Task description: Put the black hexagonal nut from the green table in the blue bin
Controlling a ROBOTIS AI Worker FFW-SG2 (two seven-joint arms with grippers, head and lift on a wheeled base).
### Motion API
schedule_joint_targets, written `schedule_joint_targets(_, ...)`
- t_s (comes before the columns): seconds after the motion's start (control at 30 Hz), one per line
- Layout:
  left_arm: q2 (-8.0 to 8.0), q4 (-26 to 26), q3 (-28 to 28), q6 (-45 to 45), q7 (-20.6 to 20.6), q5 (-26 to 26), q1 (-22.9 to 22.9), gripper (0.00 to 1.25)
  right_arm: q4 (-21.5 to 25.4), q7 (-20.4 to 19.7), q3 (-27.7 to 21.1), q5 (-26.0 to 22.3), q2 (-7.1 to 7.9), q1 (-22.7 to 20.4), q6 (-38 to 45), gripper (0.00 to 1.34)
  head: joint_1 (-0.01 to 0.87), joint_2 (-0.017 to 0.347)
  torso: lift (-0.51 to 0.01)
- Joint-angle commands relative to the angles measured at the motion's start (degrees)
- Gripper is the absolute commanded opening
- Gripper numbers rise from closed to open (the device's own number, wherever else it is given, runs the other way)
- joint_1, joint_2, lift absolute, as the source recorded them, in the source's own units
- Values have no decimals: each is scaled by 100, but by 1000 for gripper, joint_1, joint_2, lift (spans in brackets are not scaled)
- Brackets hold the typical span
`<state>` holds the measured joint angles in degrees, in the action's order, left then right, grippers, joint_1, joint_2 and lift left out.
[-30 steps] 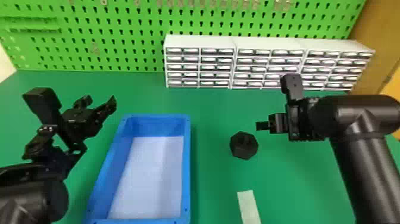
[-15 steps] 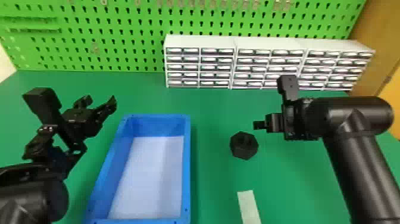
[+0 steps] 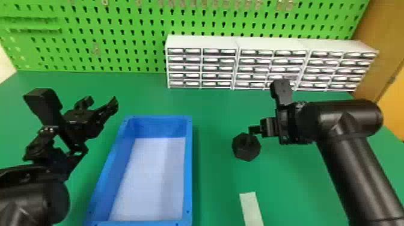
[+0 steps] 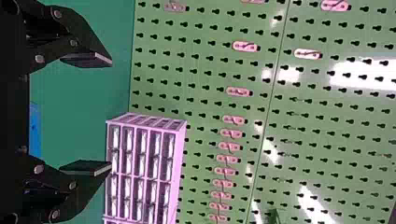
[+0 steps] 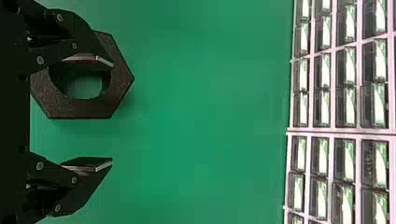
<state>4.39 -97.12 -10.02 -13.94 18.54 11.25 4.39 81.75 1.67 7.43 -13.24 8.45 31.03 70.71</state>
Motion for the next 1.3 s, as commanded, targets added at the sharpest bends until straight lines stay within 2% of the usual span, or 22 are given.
schedule_joint_targets(0.0,0,0,-9,-3,0,0,0,778,-54,0,48,-21,-1,-36,-57,812,692,9,-97)
schedule_joint_targets(1.27,0,9,0,-3,0,18,9,778,-608,0,12,-30,-45,-97,-725,812,692,9,-97)
